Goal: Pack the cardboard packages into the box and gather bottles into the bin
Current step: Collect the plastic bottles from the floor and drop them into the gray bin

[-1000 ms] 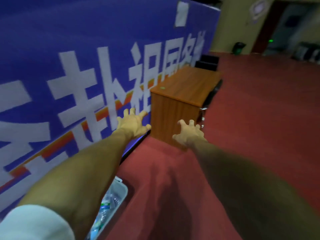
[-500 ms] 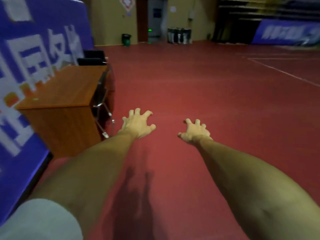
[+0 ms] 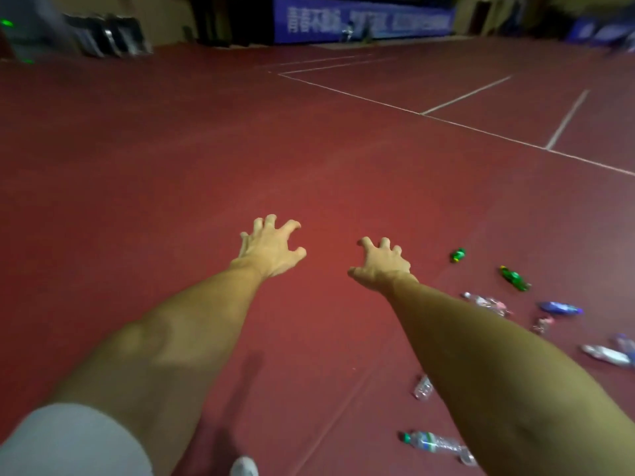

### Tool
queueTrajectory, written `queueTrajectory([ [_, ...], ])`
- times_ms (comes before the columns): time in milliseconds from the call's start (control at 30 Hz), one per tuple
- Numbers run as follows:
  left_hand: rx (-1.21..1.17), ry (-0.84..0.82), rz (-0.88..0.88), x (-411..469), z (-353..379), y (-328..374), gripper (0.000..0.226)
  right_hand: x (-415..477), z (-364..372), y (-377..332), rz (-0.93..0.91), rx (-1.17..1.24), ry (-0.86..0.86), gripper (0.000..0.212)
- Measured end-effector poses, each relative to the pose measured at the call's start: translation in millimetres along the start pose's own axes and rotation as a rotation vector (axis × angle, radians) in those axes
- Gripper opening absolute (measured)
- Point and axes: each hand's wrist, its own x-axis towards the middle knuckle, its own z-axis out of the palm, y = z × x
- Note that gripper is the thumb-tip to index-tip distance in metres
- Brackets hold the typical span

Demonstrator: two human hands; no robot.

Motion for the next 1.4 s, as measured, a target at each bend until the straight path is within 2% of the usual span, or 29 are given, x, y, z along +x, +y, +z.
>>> queueTrajectory([
  [167,0.006,-0.041,0.152,117,25,43,0.058,83,-5,55,0.164,0.023,0.025,0.07],
  [367,0.008,-0.103,0.313,244,48,94,0.058,179,-18,86,0.316,0.092,0.048,0.069],
  [533,0.039,-0.164,0.45,319,67,154,0.059,232,-32,130,0.411,0.127,0.028,0.07],
  [733,0.058,-0.204,0.583,405,109,252,0.058,310,-47,219,0.53,0.146,0.024,0.071],
  [933,0.095,-0.239,0.622,499,151,352,0.059,407,-76,311,0.526,0.19,0.065,0.067],
  [1200,0.123,-0.29,0.705,583,193,470,0.06,473,-106,427,0.618,0.195,0.058,0.064],
  [1400,0.126,-0.314,0.814,647,229,547,0.059,527,-111,489,0.709,0.161,0.073,0.066],
])
